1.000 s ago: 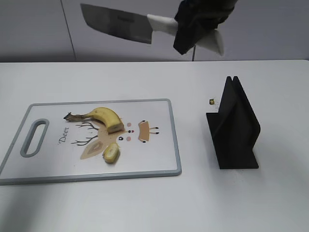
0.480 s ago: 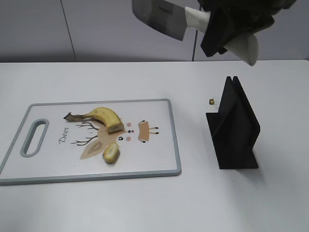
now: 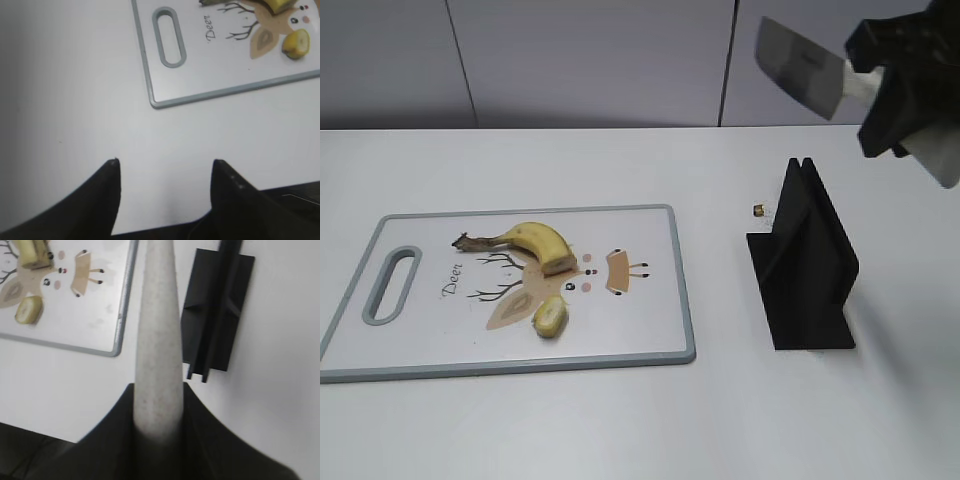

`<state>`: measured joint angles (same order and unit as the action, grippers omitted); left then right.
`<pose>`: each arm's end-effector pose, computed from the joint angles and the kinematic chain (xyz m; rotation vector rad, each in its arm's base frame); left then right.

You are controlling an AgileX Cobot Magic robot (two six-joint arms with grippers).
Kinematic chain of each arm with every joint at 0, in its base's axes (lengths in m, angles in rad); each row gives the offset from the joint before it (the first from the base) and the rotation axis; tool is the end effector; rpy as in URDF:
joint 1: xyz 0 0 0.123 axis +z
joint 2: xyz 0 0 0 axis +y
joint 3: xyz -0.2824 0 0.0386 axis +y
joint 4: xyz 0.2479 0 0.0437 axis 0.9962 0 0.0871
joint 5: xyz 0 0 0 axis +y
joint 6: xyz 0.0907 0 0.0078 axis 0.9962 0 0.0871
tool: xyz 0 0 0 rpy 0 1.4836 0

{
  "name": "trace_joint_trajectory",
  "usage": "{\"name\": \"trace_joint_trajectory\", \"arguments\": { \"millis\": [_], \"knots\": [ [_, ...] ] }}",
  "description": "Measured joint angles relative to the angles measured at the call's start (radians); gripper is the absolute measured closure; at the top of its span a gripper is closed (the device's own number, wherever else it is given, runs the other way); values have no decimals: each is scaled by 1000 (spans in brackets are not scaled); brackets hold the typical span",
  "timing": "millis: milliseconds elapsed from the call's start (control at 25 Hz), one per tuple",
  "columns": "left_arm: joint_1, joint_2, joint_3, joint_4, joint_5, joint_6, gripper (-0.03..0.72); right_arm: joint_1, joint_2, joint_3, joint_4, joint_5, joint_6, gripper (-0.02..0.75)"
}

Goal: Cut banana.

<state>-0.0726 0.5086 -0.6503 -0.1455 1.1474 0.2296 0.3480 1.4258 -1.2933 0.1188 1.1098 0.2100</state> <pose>0.0653 -0.0168 0.3009 0.3547 2.4526 -0.1234 0.2651 0.1065 0.3358 -0.1482 2.7531 0.3161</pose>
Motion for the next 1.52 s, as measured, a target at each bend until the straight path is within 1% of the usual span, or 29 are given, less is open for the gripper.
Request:
{"name": "trace_joint_trajectory", "arguments": {
  "millis": [80, 200, 320, 520, 680, 960, 1520],
  "knots": [
    [0, -77, 56, -26, 7, -18, 86, -48, -18, 26, -1, -6, 2, 577],
    [0, -185, 108, -37, 10, -46, 58, -71, -34, 59, -1, -11, 3, 577],
    [0, -284, 127, -19, -17, -76, 57, -74, -35, 92, 4, -32, 10, 577],
    [0, -428, 152, 42, -58, -92, 59, -74, -35, 149, 4, -82, 22, 577],
    [0, -495, 158, 49, -65, -100, 80, -74, -35, 189, 4, -125, 26, 577],
    [0, -514, 158, 50, -66, -103, 88, -74, -10, 201, -37, -142, 52, 577],
    [0, -514, 158, 50, -66, -104, 97, -74, 36, 201, -39, -167, 54, 577]
  ]
}}
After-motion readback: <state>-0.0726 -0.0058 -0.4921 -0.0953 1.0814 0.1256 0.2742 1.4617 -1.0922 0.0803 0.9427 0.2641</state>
